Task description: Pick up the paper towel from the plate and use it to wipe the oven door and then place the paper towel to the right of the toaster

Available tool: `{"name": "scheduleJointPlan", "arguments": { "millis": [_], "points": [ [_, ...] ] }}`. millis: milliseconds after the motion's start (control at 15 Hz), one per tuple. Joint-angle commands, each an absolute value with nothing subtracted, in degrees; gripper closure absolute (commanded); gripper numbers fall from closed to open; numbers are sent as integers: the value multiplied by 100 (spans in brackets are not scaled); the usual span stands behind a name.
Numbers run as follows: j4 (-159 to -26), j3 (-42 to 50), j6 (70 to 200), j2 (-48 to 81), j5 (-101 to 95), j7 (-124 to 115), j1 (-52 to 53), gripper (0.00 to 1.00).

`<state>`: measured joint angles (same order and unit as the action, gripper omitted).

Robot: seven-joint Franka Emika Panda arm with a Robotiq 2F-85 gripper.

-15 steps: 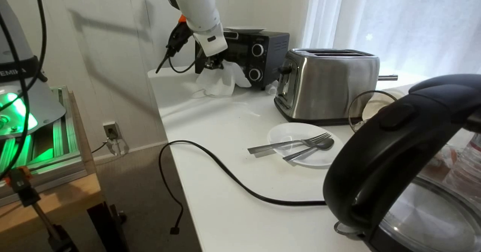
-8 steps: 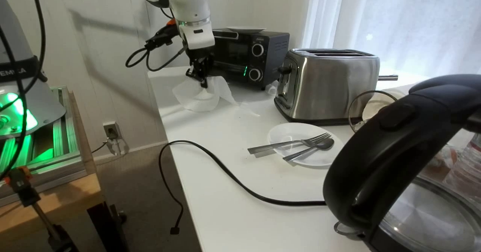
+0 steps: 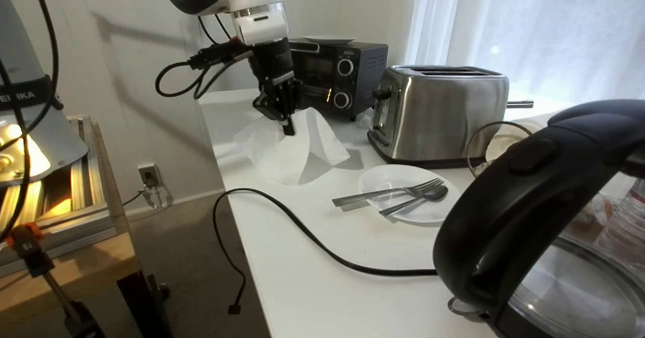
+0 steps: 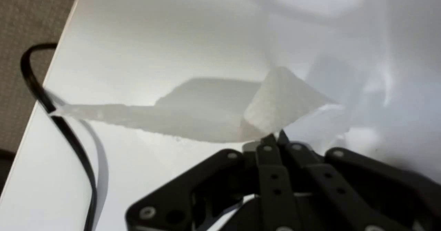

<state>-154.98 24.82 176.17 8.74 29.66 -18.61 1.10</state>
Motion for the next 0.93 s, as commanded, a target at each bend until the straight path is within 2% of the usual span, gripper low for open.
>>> {"name": "scheduleJointPlan", "arguments": {
  "millis": [0, 267, 467, 867],
  "points": [
    [-15349, 3591, 18146, 1145, 2230, -2488, 588, 100],
    [-14930, 4503, 18150, 1354, 2352, -2528, 1061, 100],
    [-14560, 4830, 18237, 1457, 2456, -2605, 1279, 100],
    [-13916, 4729, 18007, 1671, 2553, -2788, 1070, 100]
  ]
}}
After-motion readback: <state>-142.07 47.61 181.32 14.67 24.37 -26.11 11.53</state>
